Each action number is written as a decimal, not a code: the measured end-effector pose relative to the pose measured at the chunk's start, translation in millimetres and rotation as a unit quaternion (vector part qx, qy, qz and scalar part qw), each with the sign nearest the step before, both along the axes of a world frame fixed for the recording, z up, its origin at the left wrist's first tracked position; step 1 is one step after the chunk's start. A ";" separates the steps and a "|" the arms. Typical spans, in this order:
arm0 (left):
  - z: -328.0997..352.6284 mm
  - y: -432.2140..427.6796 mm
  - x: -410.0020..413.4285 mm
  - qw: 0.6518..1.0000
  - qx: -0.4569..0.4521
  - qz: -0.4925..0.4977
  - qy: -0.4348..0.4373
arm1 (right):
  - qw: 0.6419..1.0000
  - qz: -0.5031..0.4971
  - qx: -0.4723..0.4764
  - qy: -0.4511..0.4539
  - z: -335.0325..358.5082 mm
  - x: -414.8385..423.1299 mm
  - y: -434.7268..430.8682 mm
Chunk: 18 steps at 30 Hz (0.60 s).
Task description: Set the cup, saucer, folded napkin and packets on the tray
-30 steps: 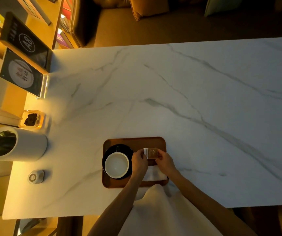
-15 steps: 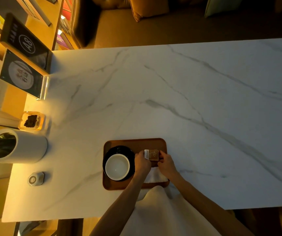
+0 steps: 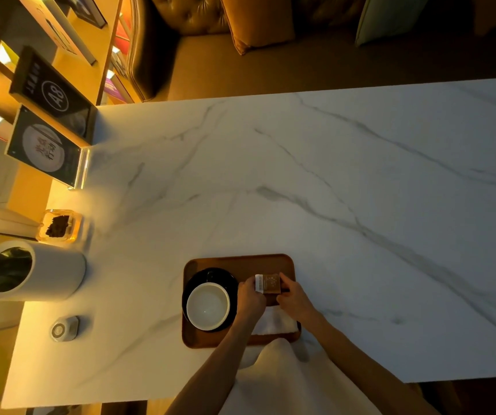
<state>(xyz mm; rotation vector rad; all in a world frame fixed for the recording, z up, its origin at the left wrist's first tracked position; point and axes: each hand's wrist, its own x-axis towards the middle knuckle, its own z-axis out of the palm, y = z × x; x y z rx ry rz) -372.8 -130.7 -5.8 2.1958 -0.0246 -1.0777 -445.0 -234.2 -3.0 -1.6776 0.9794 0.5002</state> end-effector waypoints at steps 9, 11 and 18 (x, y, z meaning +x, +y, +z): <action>3.7 -0.3 -0.2 1.000 -0.004 0.001 -0.005 | 1.000 0.006 0.003 -0.016 0.7 -0.1 -0.2; 5.0 -0.3 -0.6 1.000 -0.007 0.006 -0.002 | 1.000 0.005 0.003 -0.023 0.7 -0.3 0.0; 7.7 2.1 -1.5 1.000 -0.023 0.006 -0.005 | 0.999 0.022 -0.003 -0.032 0.6 -0.7 -1.3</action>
